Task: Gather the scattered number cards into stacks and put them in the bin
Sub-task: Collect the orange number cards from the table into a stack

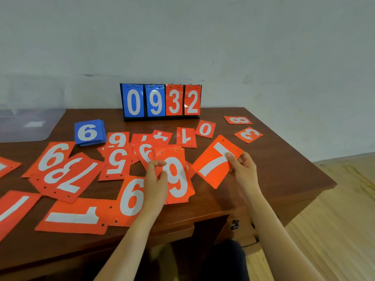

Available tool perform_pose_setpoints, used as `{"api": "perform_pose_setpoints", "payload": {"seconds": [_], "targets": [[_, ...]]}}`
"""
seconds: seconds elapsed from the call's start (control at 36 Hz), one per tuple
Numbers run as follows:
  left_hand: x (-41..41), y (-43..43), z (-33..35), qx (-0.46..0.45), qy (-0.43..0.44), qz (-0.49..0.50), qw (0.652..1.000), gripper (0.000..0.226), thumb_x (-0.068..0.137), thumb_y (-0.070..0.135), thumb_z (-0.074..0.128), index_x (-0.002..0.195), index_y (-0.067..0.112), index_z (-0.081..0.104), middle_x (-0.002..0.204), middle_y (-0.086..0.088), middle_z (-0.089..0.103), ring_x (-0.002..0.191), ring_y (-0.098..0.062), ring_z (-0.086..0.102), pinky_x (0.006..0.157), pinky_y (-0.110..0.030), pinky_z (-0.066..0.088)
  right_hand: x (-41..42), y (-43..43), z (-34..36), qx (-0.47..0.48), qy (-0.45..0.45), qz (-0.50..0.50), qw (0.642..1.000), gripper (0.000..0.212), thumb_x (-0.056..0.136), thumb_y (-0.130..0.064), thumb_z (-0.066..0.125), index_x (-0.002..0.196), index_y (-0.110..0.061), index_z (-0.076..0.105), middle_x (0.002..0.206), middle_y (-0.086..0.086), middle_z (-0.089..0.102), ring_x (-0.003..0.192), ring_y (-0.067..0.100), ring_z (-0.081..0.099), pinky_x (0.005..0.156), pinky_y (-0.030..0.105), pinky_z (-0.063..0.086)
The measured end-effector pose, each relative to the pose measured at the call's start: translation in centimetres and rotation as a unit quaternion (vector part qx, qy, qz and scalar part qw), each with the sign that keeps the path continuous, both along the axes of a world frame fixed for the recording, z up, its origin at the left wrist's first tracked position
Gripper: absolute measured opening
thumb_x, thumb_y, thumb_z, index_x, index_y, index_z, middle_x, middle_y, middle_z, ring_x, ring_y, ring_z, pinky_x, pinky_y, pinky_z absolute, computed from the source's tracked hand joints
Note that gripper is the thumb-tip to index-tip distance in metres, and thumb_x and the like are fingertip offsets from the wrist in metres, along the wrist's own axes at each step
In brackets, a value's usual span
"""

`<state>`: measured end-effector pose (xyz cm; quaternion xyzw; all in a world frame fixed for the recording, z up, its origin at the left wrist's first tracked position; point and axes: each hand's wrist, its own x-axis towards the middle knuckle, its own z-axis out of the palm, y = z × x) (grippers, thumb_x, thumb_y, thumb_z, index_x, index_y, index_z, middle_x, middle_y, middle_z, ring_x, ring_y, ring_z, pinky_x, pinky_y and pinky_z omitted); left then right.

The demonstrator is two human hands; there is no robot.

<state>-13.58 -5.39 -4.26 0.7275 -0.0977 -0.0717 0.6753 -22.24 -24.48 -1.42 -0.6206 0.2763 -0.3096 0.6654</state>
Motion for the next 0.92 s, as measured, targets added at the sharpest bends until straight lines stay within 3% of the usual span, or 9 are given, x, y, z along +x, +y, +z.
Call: {"api": "perform_pose_setpoints", "payload": {"seconds": [0.14, 0.25, 0.42, 0.5, 0.58, 0.64, 0.72, 0.83, 0.92], "targets": [[0.9, 0.1, 0.2, -0.005, 0.002, 0.008, 1.0, 0.022, 0.096, 0.009, 0.047, 0.108, 0.027, 0.048, 0.133, 0.002, 0.047, 0.116, -0.013, 0.046, 0.088, -0.028, 0.049, 1.3, 0.1, 0.0, -0.032, 0.025, 0.03, 0.999, 0.022, 0.09, -0.025, 0.062, 0.11, -0.022, 0.053, 0.099, -0.004, 0.068, 0.089, 0.01, 0.067, 0.07, 0.023, 0.054], [1.1, -0.3, 0.3, -0.025, 0.036, -0.02, 0.999, 0.019, 0.095, 0.016, 0.051, 0.099, 0.035, 0.048, 0.125, 0.005, 0.049, 0.118, -0.02, 0.05, 0.094, -0.041, 0.051, 2.4, 0.8, -0.4, -0.082, 0.042, 0.074, 0.993, 0.016, 0.088, -0.022, 0.065, 0.098, -0.026, 0.054, 0.094, -0.004, 0.069, 0.085, 0.008, 0.069, 0.066, 0.02, 0.055], [0.8, -1.2, 0.5, -0.057, 0.064, -0.09, 0.992, 0.019, 0.089, 0.022, 0.061, 0.098, 0.033, 0.047, 0.119, 0.007, 0.053, 0.103, -0.017, 0.059, 0.073, -0.029, 0.057, 4.2, 2.0, -1.4, -0.207, 0.076, 0.087, 0.972, 0.023, 0.08, -0.031, 0.073, 0.089, -0.015, 0.06, 0.087, 0.003, 0.068, 0.08, 0.013, 0.067, 0.07, 0.029, 0.056], [0.9, -1.5, 0.7, -0.055, 0.054, -0.083, 0.994, 0.02, 0.092, 0.014, 0.056, 0.091, 0.031, 0.045, 0.109, 0.014, 0.051, 0.107, -0.018, 0.056, 0.082, -0.033, 0.055, 6.2, 2.0, -1.3, -0.253, 0.105, 0.07, 0.959, 0.033, 0.076, -0.034, 0.076, 0.094, -0.015, 0.056, 0.089, -0.002, 0.065, 0.079, 0.011, 0.063, 0.067, 0.022, 0.052], [1.6, -1.4, 1.0, -0.064, 0.062, -0.054, 0.995, 0.019, 0.095, 0.014, 0.052, 0.09, 0.031, 0.045, 0.102, 0.019, 0.049, 0.1, -0.014, 0.056, 0.074, -0.026, 0.054, 9.3, 1.0, -1.0, -0.289, 0.149, 0.065, 0.943, 0.043, 0.08, -0.039, 0.072, 0.113, -0.025, 0.048, 0.11, -0.011, 0.058, 0.096, 0.008, 0.059, 0.079, 0.025, 0.05], [2.2, -1.0, 1.1, -0.058, 0.062, -0.02, 0.996, 0.014, 0.096, 0.014, 0.05, 0.096, 0.028, 0.047, 0.098, 0.022, 0.046, 0.09, -0.007, 0.054, 0.066, -0.02, 0.049, 11.6, -0.3, -0.9, -0.352, 0.185, 0.065, 0.915, 0.039, 0.09, -0.029, 0.062, 0.125, -0.022, 0.048, 0.124, -0.004, 0.055, 0.111, 0.013, 0.055, 0.09, 0.028, 0.046], [3.3, -0.4, 0.8, -0.053, 0.07, 0.014, 0.996, 0.014, 0.097, 0.012, 0.047, 0.106, 0.023, 0.048, 0.098, 0.021, 0.044, 0.085, -0.001, 0.048, 0.063, -0.02, 0.044, 14.8, -2.3, -1.4, -0.458, 0.264, 0.13, 0.839, 0.039, 0.097, -0.016, 0.048, 0.136, -0.016, 0.045, 0.145, 0.005, 0.042, 0.133, 0.021, 0.039, 0.109, 0.033, 0.033], [3.9, 0.2, 0.4, -0.039, 0.074, 0.036, 0.996, 0.016, 0.096, 0.01, 0.046, 0.103, 0.024, 0.05, 0.1, 0.017, 0.047, 0.086, -0.002, 0.048, 0.062, -0.019, 0.041, 17.4, -3.3, -2.0, -0.491, 0.318, 0.261, 0.768, 0.044, 0.102, -0.029, 0.036, 0.145, -0.019, 0.035, 0.157, 0.002, 0.019, 0.146, 0.02, 0.012, 0.117, 0.035, 0.01], [4.0, 0.3, 0.3, -0.029, 0.083, 0.04, 0.995, 0.019, 0.096, 0.008, 0.046, 0.101, 0.027, 0.05, 0.11, 0.011, 0.043, 0.095, -0.007, 0.046, 0.064, -0.019, 0.04, 17.5, -4.1, -2.5, -0.489, 0.375, 0.322, 0.719, 0.048, 0.102, -0.038, 0.031, 0.147, -0.023, 0.031, 0.159, -0.001, 0.014, 0.146, 0.019, 0.011, 0.117, 0.038, 0.01]]}}
